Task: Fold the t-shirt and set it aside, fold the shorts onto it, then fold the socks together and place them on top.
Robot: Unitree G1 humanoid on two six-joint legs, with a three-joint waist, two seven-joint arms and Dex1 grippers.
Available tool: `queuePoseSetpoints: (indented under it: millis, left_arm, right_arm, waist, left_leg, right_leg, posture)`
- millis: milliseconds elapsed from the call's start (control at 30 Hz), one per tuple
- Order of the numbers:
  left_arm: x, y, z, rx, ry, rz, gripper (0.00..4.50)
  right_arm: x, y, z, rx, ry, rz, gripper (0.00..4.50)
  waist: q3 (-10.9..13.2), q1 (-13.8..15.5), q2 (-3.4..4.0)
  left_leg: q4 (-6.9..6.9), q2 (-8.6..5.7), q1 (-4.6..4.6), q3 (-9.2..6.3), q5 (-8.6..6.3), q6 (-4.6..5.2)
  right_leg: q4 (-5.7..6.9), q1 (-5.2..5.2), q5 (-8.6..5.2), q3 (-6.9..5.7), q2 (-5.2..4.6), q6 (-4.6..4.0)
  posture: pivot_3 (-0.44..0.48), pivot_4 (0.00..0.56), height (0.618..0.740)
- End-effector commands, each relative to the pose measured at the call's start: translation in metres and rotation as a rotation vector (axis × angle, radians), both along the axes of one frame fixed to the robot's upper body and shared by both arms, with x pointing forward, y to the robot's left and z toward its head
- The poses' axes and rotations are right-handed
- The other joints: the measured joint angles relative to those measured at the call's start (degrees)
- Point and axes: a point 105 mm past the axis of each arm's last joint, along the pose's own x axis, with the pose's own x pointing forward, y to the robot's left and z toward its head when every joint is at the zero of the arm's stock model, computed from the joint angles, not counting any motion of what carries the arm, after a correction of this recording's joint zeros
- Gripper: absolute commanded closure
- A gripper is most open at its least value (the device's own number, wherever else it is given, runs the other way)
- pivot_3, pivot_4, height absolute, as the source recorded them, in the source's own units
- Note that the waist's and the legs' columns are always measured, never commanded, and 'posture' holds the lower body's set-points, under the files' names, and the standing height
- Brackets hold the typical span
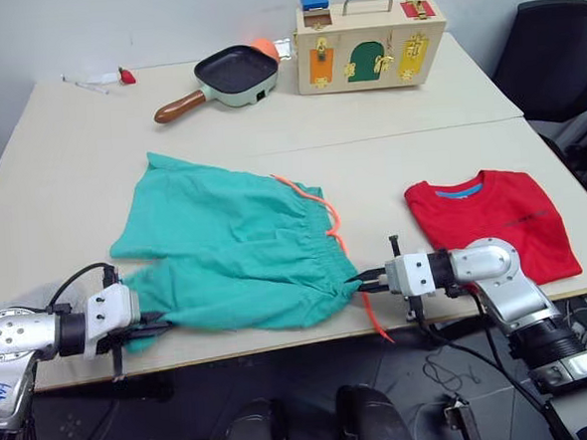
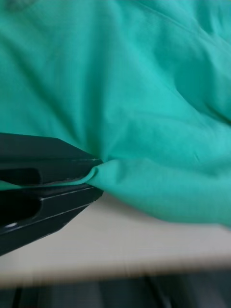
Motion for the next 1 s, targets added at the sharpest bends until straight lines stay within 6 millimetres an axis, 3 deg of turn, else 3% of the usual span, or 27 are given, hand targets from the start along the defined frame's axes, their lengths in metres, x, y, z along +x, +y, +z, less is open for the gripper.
queuePoseSetpoints:
  millis: [33,233,367,500,600,733,867,1000]
  left_arm:
    - [-0.015,-0.021,0.023,-0.146,0.11,-0.056,4.45]
    - [-0.022,-0.033,0.037,-0.289,0.227,-0.021,4.45]
    - [-0.019,-0.029,0.032,-0.268,0.181,0.014,4.45]
    - [-0.032,-0.029,0.018,-0.174,0.238,-0.037,4.45]
    - [-0.036,-0.029,0.015,-0.153,0.27,-0.057,4.45]
    - [-0.015,-0.03,0.021,-0.149,0.167,-0.05,4.45]
    - [-0.009,-0.033,0.027,-0.187,0.163,-0.051,4.45]
    - [0.017,-0.036,0.068,-0.347,0.144,0.002,4.45]
  right_arm:
    - [-0.009,-0.022,0.014,0.044,0.044,-0.027,4.5]
    - [-0.025,-0.06,0.016,0.053,0.148,-0.095,4.5]
    - [-0.03,-0.06,0.013,0.097,0.183,-0.128,4.5]
    - [-0.041,-0.054,0.008,0.092,0.297,-0.11,4.5]
    - [-0.037,-0.048,0.011,0.113,0.349,-0.135,4.5]
    - [-0.027,-0.046,0.011,0.078,0.334,-0.13,4.5]
    - [-0.019,-0.042,0.021,0.133,0.36,-0.155,4.5]
    - [-0.008,-0.033,0.051,0.306,0.52,-0.208,4.5]
  waist:
    - [0.0,0.2,-0.01]
    - [0.0,0.1,-0.03]
    - [0.0,-0.2,-0.02]
    - [0.0,0.1,-0.02]
    - [0.0,0.1,-0.02]
    - [0.0,0.3,-0.02]
    - [0.0,0.2,-0.03]
    - [0.0,0.2,-0.04]
  left_leg:
    - [0.0,-0.01,0.0,0.0,0.0,0.0]
    - [0.04,-0.02,0.03,-0.05,0.0,0.07]
    - [0.02,0.05,0.11,-0.03,0.02,-0.05]
    - [0.0,0.05,0.09,-0.04,-0.02,-0.13]
    - [0.0,0.03,0.06,-0.04,-0.19,-0.39]
    - [0.01,0.02,0.05,-0.05,-0.2,-0.39]
    - [-0.02,0.01,0.04,-0.05,-0.26,-0.44]
    - [0.04,0.05,-0.05,-0.05,-0.07,-0.1]
  right_leg:
    - [-0.03,0.01,0.0,0.0,0.0,0.0]
    - [-0.19,0.12,0.0,0.01,-0.02,0.03]
    - [-0.09,0.08,-0.02,0.03,0.03,-0.02]
    - [-0.06,0.02,-0.06,0.02,0.02,-0.09]
    - [-0.09,-0.01,-0.06,0.03,-0.04,-0.09]
    - [-0.15,-0.01,-0.08,0.03,-0.1,-0.13]
    - [-0.11,-0.04,-0.07,0.03,-0.1,-0.13]
    - [-0.05,-0.07,-0.07,-0.03,-0.01,-0.13]
  posture:
    - [0.0,0.15,0.74]
    - [0.0,0.15,0.74]
    - [0.0,0.15,0.74]
    - [0.0,0.15,0.74]
    - [0.0,0.15,0.74]
    - [0.0,0.15,0.74]
    - [0.0,0.15,0.74]
    - [0.0,0.15,0.74]
